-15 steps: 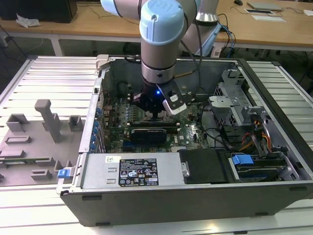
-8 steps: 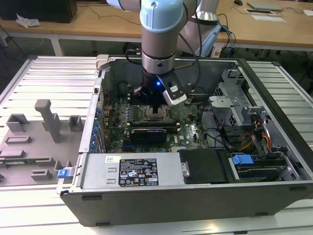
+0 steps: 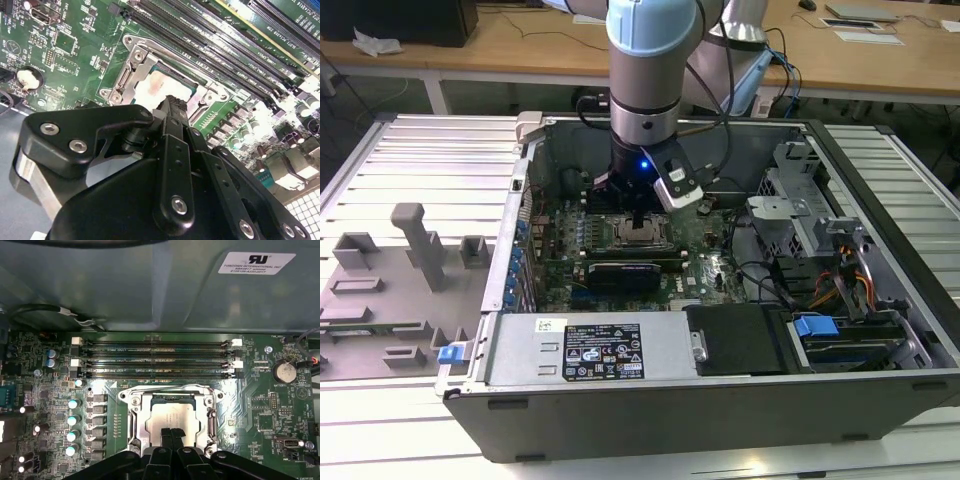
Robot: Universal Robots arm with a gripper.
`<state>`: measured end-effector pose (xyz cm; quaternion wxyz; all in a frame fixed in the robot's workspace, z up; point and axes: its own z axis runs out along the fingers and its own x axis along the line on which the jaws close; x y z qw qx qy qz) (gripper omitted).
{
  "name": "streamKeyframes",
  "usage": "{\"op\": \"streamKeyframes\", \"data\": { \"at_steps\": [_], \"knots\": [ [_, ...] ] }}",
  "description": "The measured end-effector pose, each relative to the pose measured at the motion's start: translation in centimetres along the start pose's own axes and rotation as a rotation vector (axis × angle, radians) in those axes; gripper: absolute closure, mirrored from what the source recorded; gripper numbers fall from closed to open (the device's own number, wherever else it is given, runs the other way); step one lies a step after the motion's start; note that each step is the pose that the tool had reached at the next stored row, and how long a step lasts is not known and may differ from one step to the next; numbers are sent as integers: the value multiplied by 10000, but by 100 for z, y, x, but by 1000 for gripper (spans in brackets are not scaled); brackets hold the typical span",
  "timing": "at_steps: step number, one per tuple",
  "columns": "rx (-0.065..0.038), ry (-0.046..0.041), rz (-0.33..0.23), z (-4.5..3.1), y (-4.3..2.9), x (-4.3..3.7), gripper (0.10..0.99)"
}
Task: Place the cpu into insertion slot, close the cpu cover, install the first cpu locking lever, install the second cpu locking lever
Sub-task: 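Install the second cpu locking lever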
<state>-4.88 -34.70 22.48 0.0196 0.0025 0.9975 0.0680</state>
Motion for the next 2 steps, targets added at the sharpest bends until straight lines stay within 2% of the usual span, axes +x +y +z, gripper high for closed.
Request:
{"op": "streamKeyframes", "data": {
  "at_steps": [2],
  "knots": [
    [0, 0, 0, 0, 0, 0, 980]
  ]
}}
